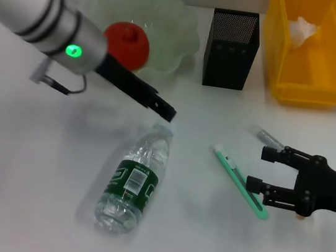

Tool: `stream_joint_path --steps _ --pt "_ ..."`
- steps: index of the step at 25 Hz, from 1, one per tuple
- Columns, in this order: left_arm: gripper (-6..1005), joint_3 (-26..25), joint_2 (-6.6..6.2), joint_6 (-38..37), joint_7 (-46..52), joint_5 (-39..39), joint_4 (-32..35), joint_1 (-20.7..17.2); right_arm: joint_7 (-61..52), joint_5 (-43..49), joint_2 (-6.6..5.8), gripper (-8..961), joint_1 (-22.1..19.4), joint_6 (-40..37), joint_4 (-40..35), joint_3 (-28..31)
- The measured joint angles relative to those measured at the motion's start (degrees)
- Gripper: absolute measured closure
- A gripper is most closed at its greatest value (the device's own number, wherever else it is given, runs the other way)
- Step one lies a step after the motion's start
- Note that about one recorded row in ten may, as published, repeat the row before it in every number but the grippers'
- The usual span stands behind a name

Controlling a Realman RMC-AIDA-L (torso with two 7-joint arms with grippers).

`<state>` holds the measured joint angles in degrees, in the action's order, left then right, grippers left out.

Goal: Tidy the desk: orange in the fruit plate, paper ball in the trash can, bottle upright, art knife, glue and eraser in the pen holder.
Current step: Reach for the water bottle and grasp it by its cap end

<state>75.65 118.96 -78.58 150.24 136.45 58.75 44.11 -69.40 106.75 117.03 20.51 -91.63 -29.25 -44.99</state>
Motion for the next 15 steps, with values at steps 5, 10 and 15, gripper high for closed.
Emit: stream_joint_path --steps 5,10,15 --pt "168 4.66 0.15 4.59 1.6 0.07 -4.9 2.65 0.88 0.19 0.36 118 0.1 1.8 0.76 -0.23" --pt "168 6.55 0.17 5.55 2.57 -0.1 -5.61 3.09 0.97 0.23 0.39 118 0.55 1.86 0.99 -0.18" --pt "167 11.7 0.21 7.08 4.86 -0.8 -5.6 3.18 1.07 0.27 0.51 119 0.8 2.15 1.13 -0.05"
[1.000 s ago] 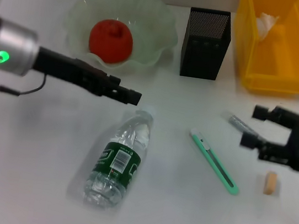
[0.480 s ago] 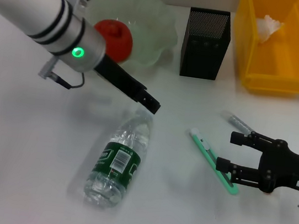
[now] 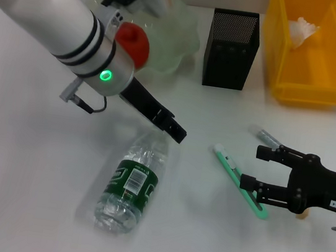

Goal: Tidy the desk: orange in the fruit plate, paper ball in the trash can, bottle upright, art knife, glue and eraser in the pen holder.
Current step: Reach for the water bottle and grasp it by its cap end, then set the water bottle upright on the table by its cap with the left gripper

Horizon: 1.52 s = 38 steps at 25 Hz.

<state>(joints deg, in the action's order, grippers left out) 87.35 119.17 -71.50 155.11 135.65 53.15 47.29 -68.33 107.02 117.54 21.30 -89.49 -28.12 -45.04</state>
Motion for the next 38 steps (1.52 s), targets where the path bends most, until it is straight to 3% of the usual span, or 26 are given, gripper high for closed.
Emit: stream_joint_path --steps 8,13,18,24,28,29,30,31,33,34,35,36,38 --pt "167 5.51 0.0 2.97 2.37 -0.21 0.0 -0.13 0.39 0.04 0.2 119 -0.02 0.17 0.68 0.17" --pt "278 6.62 0.01 3.81 2.5 -0.24 0.37 -0.62 0.76 0.04 0.2 119 0.02 0.17 1.47 0.26" --pt "453 8.98 0.01 3.8 2.53 -0.38 0.54 -0.78 0.71 0.03 0.23 118 -0.37 0.15 1.49 0.31" --pt "551 10.88 0.0 3.42 2.55 -0.64 4.16 -2.6 0.49 -0.41 0.11 118 -0.79 -0.33 1.49 0.78" --pt "552 10.95 -0.2 2.67 1.93 -0.64 12.34 -6.92 0.47 -0.43 0.18 118 -0.83 -0.43 1.49 0.88" --pt "552 10.41 -0.29 3.09 0.1 -0.87 17.14 -10.33 0.45 -0.49 0.25 118 -0.82 -0.51 1.5 0.92" --pt "552 10.41 -0.29 3.09 0.1 -0.87 17.14 -10.33 0.45 -0.49 0.25 118 -0.82 -0.51 1.5 0.92" --pt "552 9.84 -0.3 4.36 -2.27 -2.14 20.61 -13.51 0.34 -0.54 0.26 118 -0.83 -0.58 1.49 0.95" --pt "553 9.84 -0.3 4.36 -2.27 -2.14 20.61 -13.51 0.27 -0.56 0.26 118 -0.83 -0.59 1.49 0.98" --pt "553 9.37 -0.4 7.16 -8.53 -7.15 24.43 -18.28 0.18 -0.57 0.27 119 -0.83 -0.6 1.5 1.02" --pt "553 9.23 -0.44 8.12 -11.78 -9.47 25.3 -20.05 0.01 -0.57 0.27 119 -0.83 -0.61 1.49 1.14" --pt "553 8.16 -0.46 10.0 -20.22 -16.47 25.95 -23.66 -0.27 -0.58 0.26 119 -0.83 -0.64 1.49 1.43" --pt "552 7.6 -0.46 10.48 -23.2 -19.39 25.66 -24.69 -0.38 -0.59 0.26 119 -0.83 -0.74 1.49 1.59"
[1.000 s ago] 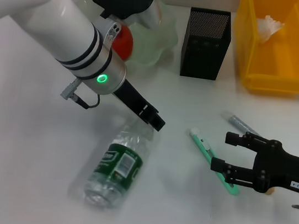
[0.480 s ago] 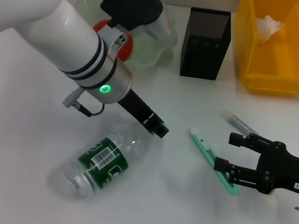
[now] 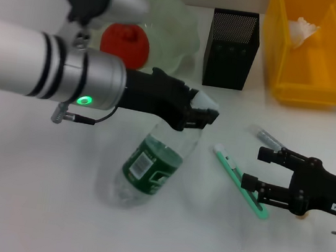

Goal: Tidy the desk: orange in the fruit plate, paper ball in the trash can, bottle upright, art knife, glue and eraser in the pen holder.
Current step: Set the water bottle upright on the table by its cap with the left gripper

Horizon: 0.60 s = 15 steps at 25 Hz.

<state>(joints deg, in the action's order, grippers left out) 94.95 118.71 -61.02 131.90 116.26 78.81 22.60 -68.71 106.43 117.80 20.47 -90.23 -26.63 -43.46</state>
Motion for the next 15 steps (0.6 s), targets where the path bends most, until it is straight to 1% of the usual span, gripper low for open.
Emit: stream_joint_path --steps 1,2,3,4,5,6,7,8,9,10,11,12,13,14,15 --pt "552 -1.29 0.0 0.45 -6.47 -5.86 -1.62 -1.46 -0.21 0.0 -0.01 119 0.02 -0.35 0.0 0.19" --pt "552 -1.29 0.0 0.45 -6.47 -5.86 -1.62 -1.46 -0.21 0.0 -0.01 119 0.02 -0.35 0.0 0.19" --pt "551 -2.95 -0.03 0.12 -14.98 -13.81 -4.74 -2.45 -0.56 0.0 -0.02 119 0.13 -0.52 0.0 0.23" --pt "551 -2.95 -0.03 0.12 -14.98 -13.81 -4.74 -2.45 -0.56 0.0 -0.02 119 0.13 -0.52 0.0 0.23" --pt "551 -3.82 -0.06 -0.47 -19.51 -17.57 -6.64 -2.72 -0.73 0.0 -0.03 119 0.21 -0.53 0.0 0.23" --pt "551 -6.68 -0.08 -2.93 -28.49 -25.63 -12.28 -2.62 -0.93 -0.01 -0.02 119 0.36 -0.56 0.0 0.23" --pt "551 -6.68 -0.08 -2.93 -28.49 -25.63 -12.28 -2.62 -0.93 -0.01 -0.02 118 0.36 -0.56 0.0 0.23" --pt "552 -9.48 -0.12 -6.21 -35.08 -32.17 -18.03 -1.83 -1.02 -0.05 0.12 118 0.4 -0.57 0.0 0.8" --pt "552 -9.48 -0.12 -6.21 -35.08 -32.17 -18.03 -1.83 -1.02 -0.05 0.12 118 0.4 -0.57 0.0 0.8" --pt "552 -11.1 -0.14 -8.38 -38.74 -35.68 -21.49 -1.21 -1.01 -0.08 0.27 118 0.38 -0.6 0.0 1.58" --pt "552 -14.25 -0.17 -13.28 -47.39 -42.37 -29.0 0.12 -0.96 -0.1 0.5 118 0.21 -0.93 0.0 3.17" --pt "552 -14.25 -0.17 -13.28 -47.39 -42.37 -29.0 0.12 -0.96 -0.1 0.5 118 0.21 -0.93 0.0 3.17" --pt "552 -16.65 -0.16 -17.34 -55.25 -47.36 -35.94 1.36 -0.79 -0.1 0.63 118 0.09 -1.31 0.0 4.06" --pt "553 -16.65 -0.16 -17.34 -55.25 -47.36 -35.94 1.36 -0.56 -0.1 0.78 118 -0.04 -1.84 0.0 5.24" --pt "553 -17.55 -0.15 -18.9 -58.62 -49.26 -39.0 1.89 -0.44 -0.1 0.9 118 -0.16 -2.36 0.0 6.31"
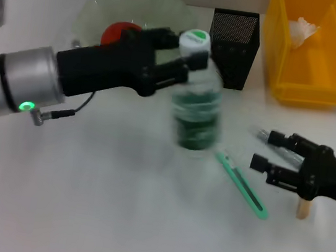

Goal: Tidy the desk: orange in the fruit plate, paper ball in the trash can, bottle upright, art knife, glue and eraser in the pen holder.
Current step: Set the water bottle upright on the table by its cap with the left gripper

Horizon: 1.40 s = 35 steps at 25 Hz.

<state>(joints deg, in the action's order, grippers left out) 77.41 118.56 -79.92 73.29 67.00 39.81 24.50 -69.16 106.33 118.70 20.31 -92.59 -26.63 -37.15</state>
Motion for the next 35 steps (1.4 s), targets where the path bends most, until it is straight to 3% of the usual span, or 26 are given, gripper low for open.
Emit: stream_joint_path --steps 1,3,6,17,35 --pt "553 -1.26 0.05 -2.78 -7.48 -3.48 -6.06 0.99 0.14 0.0 0.11 118 -0.17 -0.75 0.0 1.72" --pt "553 -1.51 0.09 -3.67 -10.51 -4.74 -8.49 1.31 0.18 0.0 0.15 119 -0.21 -0.9 0.0 2.3" --pt "552 -1.24 0.49 -6.07 -23.02 -10.08 -15.88 1.85 0.61 -0.01 0.31 119 -0.15 -1.15 0.29 3.49" --pt "552 -1.43 0.61 -6.31 -37.88 -19.01 -26.98 1.51 1.0 -1.45 0.39 119 0.22 -1.56 2.1 4.8" --pt "553 -1.69 0.61 -3.0 -36.65 -20.01 -29.36 1.51 0.95 -1.48 0.32 118 2.21 -0.83 4.05 4.9"
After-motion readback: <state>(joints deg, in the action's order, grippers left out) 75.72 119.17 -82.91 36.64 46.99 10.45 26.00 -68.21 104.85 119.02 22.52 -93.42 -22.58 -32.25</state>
